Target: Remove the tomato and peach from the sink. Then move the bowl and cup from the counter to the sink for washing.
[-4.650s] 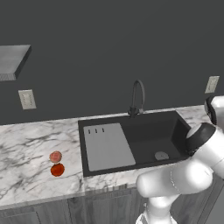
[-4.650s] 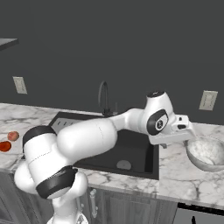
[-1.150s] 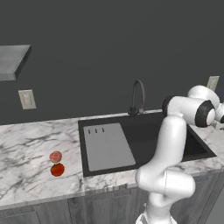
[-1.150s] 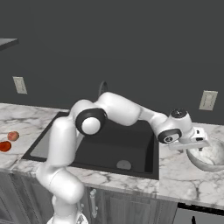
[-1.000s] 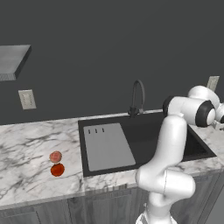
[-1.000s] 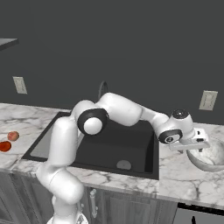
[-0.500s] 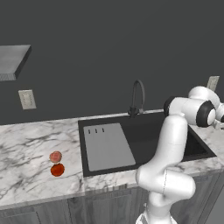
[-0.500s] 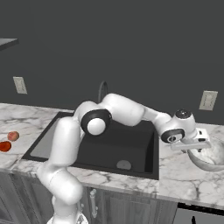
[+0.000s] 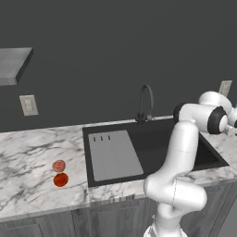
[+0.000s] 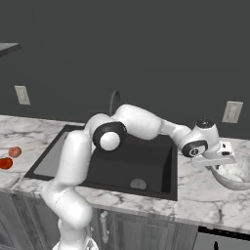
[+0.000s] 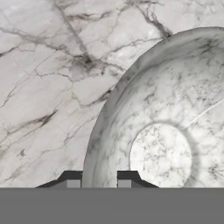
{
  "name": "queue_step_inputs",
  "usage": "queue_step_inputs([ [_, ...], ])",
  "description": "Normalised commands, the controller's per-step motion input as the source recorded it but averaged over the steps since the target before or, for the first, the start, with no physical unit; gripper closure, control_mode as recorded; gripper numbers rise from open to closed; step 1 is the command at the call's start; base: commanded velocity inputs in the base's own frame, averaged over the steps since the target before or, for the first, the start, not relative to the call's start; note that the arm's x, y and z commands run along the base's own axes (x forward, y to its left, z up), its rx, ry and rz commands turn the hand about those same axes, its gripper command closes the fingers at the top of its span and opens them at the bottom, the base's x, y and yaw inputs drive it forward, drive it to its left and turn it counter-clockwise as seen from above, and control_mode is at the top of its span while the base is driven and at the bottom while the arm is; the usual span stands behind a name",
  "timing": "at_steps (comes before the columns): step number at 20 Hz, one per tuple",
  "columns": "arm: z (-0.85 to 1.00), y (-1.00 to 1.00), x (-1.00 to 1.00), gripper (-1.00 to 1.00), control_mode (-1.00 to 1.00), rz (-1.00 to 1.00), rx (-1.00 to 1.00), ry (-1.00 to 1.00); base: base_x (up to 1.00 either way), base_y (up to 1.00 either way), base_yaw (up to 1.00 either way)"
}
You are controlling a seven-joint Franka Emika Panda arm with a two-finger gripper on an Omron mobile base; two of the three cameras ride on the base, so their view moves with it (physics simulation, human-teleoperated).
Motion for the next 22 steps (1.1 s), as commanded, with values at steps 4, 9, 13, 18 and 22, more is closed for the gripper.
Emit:
queue_step_inputs([
  [4,0.1,-0.01,-0.11,1.0,-1.0,0.08,0.04,0.0,0.0,0.0,0.0],
  [9,0.15,0.04,-0.15,1.0,-1.0,0.1,0.02,0.0,0.0,0.0,0.0],
  [13,0.2,0.1,-0.18,1.0,-1.0,0.14,0.01,0.0,0.0,0.0,0.0],
  [18,0.2,0.2,-0.2,1.0,-1.0,0.12,0.0,0.0,0.0,0.0,0.0],
  [22,0.21,0.29,-0.16,1.0,-1.0,0.12,0.0,0.0,0.0,0.0,0.0],
])
